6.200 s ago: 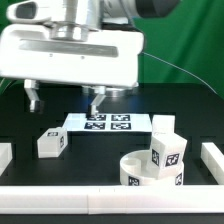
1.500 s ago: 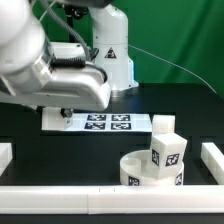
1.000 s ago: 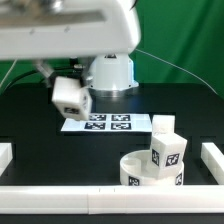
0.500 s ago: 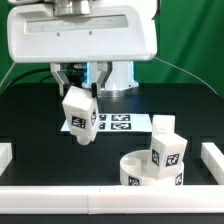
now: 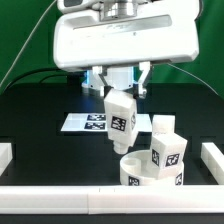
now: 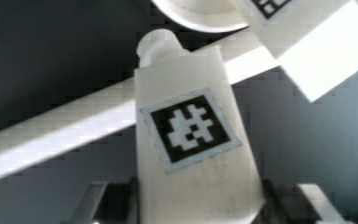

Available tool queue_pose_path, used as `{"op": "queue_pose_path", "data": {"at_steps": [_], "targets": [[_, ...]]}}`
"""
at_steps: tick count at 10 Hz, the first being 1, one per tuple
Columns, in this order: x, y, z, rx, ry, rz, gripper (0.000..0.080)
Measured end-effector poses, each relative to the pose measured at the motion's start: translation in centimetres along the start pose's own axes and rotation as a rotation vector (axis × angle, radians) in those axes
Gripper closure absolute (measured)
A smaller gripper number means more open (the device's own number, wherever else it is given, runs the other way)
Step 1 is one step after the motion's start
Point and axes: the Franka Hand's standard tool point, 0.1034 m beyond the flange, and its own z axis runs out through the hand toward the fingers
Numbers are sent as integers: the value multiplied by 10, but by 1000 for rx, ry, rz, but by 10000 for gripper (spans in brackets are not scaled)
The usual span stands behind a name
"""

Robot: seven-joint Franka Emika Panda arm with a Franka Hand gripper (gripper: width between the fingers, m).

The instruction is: Assemble stool

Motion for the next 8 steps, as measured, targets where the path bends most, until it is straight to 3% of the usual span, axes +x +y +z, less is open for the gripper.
{"op": "queue_pose_path", "data": {"at_steps": [3,4,6,7,8], "targets": [[2,3,-1,1,11,-22,479],[11,26,-16,30,55,-71,479],[14,53,-26,38,126,-132,479],[12,56,-24,52,127,-145,479],[10,51,-22,79,113,-100,479]]}}
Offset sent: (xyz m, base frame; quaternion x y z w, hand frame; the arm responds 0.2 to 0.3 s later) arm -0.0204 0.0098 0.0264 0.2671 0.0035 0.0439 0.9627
